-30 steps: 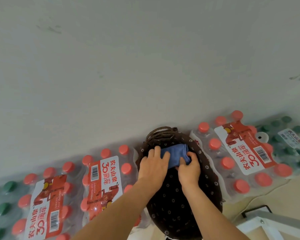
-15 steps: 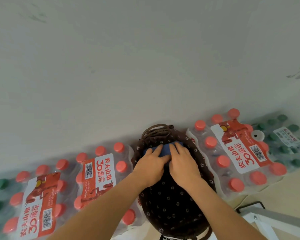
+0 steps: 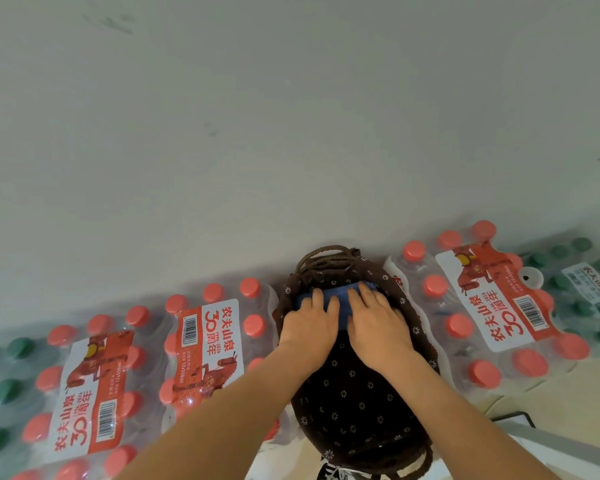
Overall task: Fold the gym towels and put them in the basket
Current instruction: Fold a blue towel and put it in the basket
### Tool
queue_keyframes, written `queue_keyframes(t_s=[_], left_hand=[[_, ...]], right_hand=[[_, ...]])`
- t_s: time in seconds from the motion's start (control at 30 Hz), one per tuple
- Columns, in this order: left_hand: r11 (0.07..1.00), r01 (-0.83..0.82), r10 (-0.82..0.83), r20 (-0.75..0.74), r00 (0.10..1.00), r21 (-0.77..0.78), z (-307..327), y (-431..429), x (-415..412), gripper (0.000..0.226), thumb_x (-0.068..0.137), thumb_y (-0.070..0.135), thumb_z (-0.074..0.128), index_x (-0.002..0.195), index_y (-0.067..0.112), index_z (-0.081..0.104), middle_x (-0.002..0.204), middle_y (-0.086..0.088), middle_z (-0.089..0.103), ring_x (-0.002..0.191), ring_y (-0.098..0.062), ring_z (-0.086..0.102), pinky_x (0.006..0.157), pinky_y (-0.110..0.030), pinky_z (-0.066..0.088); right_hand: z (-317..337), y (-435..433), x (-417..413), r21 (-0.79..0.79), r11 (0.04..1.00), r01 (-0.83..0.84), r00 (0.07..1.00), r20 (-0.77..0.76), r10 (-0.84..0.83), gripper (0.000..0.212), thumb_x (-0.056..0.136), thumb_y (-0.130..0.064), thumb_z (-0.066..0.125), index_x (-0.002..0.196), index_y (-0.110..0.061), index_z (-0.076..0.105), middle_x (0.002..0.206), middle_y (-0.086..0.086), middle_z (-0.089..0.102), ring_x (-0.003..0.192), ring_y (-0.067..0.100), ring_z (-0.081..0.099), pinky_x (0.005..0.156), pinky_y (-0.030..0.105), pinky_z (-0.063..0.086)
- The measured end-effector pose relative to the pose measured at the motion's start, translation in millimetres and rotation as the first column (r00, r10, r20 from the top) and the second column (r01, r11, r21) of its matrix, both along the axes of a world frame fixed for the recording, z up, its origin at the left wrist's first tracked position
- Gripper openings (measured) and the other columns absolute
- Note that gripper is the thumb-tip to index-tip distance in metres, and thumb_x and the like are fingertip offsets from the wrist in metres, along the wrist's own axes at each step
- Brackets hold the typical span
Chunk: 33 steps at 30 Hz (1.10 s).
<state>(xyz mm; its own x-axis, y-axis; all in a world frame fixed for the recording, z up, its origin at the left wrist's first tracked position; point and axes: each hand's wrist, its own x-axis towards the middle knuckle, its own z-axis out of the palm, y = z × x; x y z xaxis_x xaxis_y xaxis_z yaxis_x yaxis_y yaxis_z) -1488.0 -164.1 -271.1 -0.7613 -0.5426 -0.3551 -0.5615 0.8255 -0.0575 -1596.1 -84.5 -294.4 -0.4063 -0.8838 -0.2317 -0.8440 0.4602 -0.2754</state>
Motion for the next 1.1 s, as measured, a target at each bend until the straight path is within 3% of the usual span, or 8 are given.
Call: queue_keyframes(t_s=[0.23, 0.4, 0.5, 0.63, 0.73, 0.87, 0.93, 1.1], left_hand=[[0.995, 0.1, -0.1, -0.089, 0.991, 0.003, 12.0, -1.7, 19.2, 0.071, 0.082, 0.012, 0.065, 0.143, 0.017, 0.029, 0.152, -0.016, 0.017, 0.127, -0.032, 0.035, 0.086, -0.039, 0.047], [0.988, 0.149, -0.151, 0.033, 0.988, 0.039, 11.6, 5.4, 18.9, 0.068, 0.091, 0.02, 0.055, 0.149, 0.02, 0.02, 0.156, -0.019, 0.01, 0.135, -0.036, 0.028, 0.098, -0.045, 0.04], [0.991, 0.12, -0.123, 0.038, 0.992, 0.062, 18.4, 6.6, 21.1, 0.071, 0.089, 0.021, 0.058, 0.149, 0.021, 0.02, 0.157, -0.017, 0.011, 0.135, -0.034, 0.027, 0.099, -0.046, 0.04], [0.995, 0.033, -0.006, -0.267, 0.964, 0.094, 36.0, 4.9, 35.5, 0.045, 0.089, 0.017, 0.051, 0.133, 0.017, 0.044, 0.144, -0.008, 0.039, 0.122, -0.029, 0.044, 0.086, -0.041, 0.047], [0.984, -0.082, 0.156, -0.554, 0.818, 0.156, 55.2, -1.5, 55.9, 0.025, 0.091, 0.02, 0.047, 0.11, 0.016, 0.062, 0.109, -0.002, 0.064, 0.093, -0.021, 0.059, 0.074, -0.038, 0.051], [0.907, -0.214, 0.416, -0.685, 0.598, 0.363, 96.4, -4.3, 102.2, 0.02, 0.093, 0.019, 0.049, 0.091, 0.017, 0.069, 0.075, 0.003, 0.067, 0.067, -0.013, 0.058, 0.065, -0.035, 0.047], [0.838, -0.244, 0.544, -0.706, 0.454, 0.489, 115.8, -2.7, 132.7, 0.02, 0.093, 0.015, 0.054, 0.094, 0.022, 0.072, 0.072, 0.005, 0.069, 0.066, -0.015, 0.061, 0.062, -0.029, 0.049], [0.728, -0.282, 0.679, -0.715, 0.166, 0.625, 145.5, 0.0, 230.6, 0.029, 0.089, 0.007, 0.059, 0.093, 0.032, 0.073, 0.082, 0.023, 0.069, 0.079, 0.003, 0.064, 0.071, -0.01, 0.048]], right_hand=[[11.2, 1.3, -5.6, -0.063, 0.994, -0.084, 0.996, -0.036, 0.082, 0.045, 0.096, -0.026, 0.04, 0.139, -0.011, 0.041, 0.142, 0.009, 0.043, 0.13, 0.026, 0.038, 0.104, 0.037, 0.04], [0.8, 12.6, 4.0, 0.116, 0.99, -0.076, 0.997, 0.006, 0.075, 0.066, 0.097, -0.028, 0.041, 0.151, -0.005, 0.011, 0.159, 0.016, 0.009, 0.148, 0.025, 0.008, 0.118, 0.033, 0.022], [9.9, 12.7, 7.9, 0.092, 0.995, -0.039, 0.999, 0.042, 0.035, 0.067, 0.097, -0.029, 0.043, 0.152, -0.009, 0.011, 0.16, 0.013, 0.009, 0.148, 0.024, 0.008, 0.117, 0.035, 0.025], [43.8, 5.2, 13.5, -0.05, 0.999, 0.003, 0.995, 0.1, 0.002, 0.054, 0.097, -0.026, 0.042, 0.148, -0.017, 0.026, 0.154, 0.005, 0.028, 0.139, 0.023, 0.029, 0.106, 0.037, 0.039], [81.2, -7.4, 27.2, -0.188, 0.981, -0.044, 0.986, 0.148, 0.073, 0.048, 0.099, -0.025, 0.043, 0.146, -0.019, 0.034, 0.147, -0.001, 0.041, 0.13, 0.018, 0.041, 0.104, 0.033, 0.039], [128.6, -29.5, 62.5, -0.274, 0.952, -0.134, 0.965, 0.183, 0.188, 0.039, 0.097, -0.025, 0.045, 0.136, -0.022, 0.049, 0.117, -0.004, 0.064, 0.107, 0.016, 0.059, 0.092, 0.035, 0.047], [148.8, -40.1, 88.9, -0.291, 0.936, -0.197, 0.948, 0.186, 0.257, 0.032, 0.097, -0.025, 0.045, 0.127, -0.024, 0.055, 0.098, -0.007, 0.069, 0.091, 0.016, 0.062, 0.082, 0.04, 0.049], [193.3, -63.3, 179.3, -0.328, 0.884, -0.332, 0.892, 0.195, 0.408, 0.024, 0.096, -0.027, 0.049, 0.115, -0.029, 0.064, 0.09, -0.007, 0.071, 0.077, 0.01, 0.061, 0.078, 0.034, 0.05]])
